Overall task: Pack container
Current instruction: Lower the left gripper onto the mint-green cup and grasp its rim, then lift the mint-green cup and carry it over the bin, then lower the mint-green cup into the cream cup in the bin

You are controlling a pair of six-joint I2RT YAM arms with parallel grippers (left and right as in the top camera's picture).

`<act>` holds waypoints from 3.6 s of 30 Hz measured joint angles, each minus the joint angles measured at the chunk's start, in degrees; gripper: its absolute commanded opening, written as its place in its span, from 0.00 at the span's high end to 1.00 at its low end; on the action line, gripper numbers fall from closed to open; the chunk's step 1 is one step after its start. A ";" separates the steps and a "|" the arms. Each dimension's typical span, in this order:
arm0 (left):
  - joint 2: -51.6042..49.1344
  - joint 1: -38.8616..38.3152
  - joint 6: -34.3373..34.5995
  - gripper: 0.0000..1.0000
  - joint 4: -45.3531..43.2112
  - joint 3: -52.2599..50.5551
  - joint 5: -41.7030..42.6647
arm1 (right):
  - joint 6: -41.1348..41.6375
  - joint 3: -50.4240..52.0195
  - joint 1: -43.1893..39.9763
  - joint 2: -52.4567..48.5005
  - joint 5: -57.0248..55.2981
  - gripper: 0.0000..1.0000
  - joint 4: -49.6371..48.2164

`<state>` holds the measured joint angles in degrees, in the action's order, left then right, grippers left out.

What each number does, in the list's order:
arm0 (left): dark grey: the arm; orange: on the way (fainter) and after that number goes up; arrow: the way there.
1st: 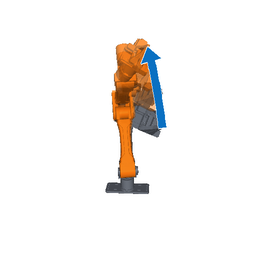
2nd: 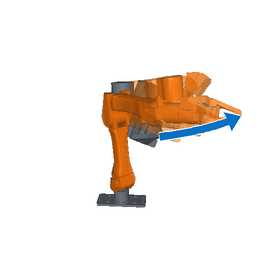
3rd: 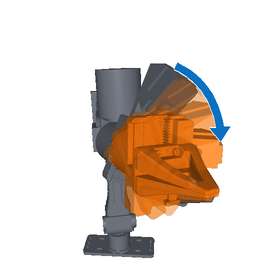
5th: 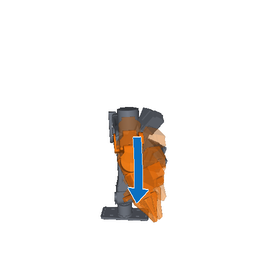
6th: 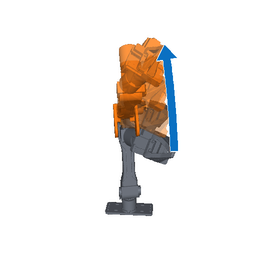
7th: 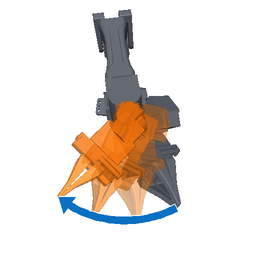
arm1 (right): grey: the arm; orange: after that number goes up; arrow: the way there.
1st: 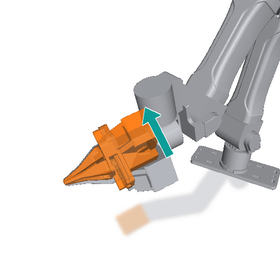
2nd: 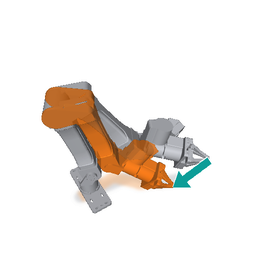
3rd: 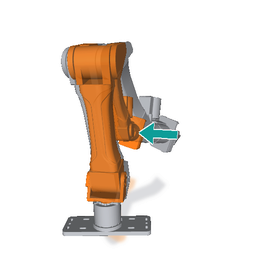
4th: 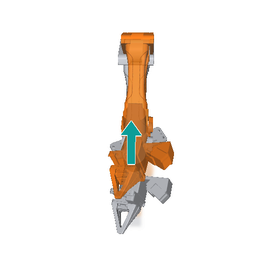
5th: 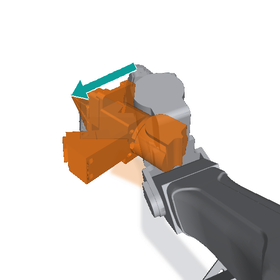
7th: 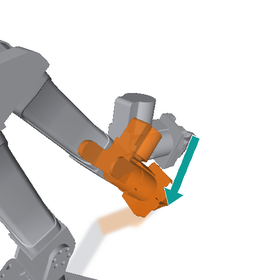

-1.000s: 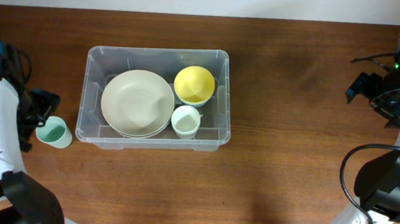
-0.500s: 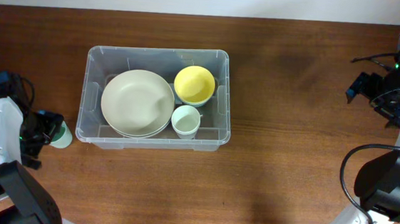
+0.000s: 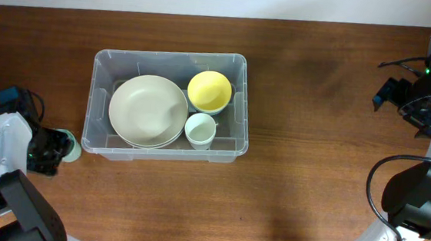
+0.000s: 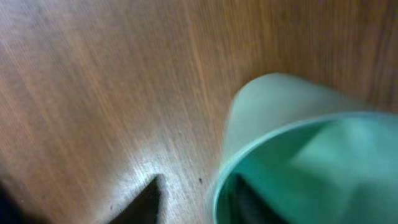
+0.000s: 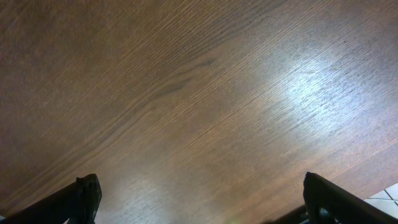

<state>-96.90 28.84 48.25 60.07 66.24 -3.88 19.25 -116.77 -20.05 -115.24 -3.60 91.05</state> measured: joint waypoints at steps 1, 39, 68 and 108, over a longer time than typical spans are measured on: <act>0.00 0.00 0.04 0.95 -0.22 0.00 0.37 | -0.02 0.00 0.00 0.00 0.00 0.01 0.00; 7.39 -41.55 -43.39 0.99 -3.80 40.37 21.59 | 0.00 0.00 0.00 0.00 0.00 0.01 0.00; -1.18 -58.31 -48.70 0.99 -1.22 40.35 18.45 | 0.00 0.00 0.00 0.00 0.00 0.01 0.00; -8.11 -58.34 -45.55 0.99 14.58 40.33 -1.29 | 0.00 0.00 0.00 0.00 0.00 0.01 0.00</act>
<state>-105.01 -29.50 2.70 74.65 106.56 -5.17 19.25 -116.77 -20.05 -115.24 -3.60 91.05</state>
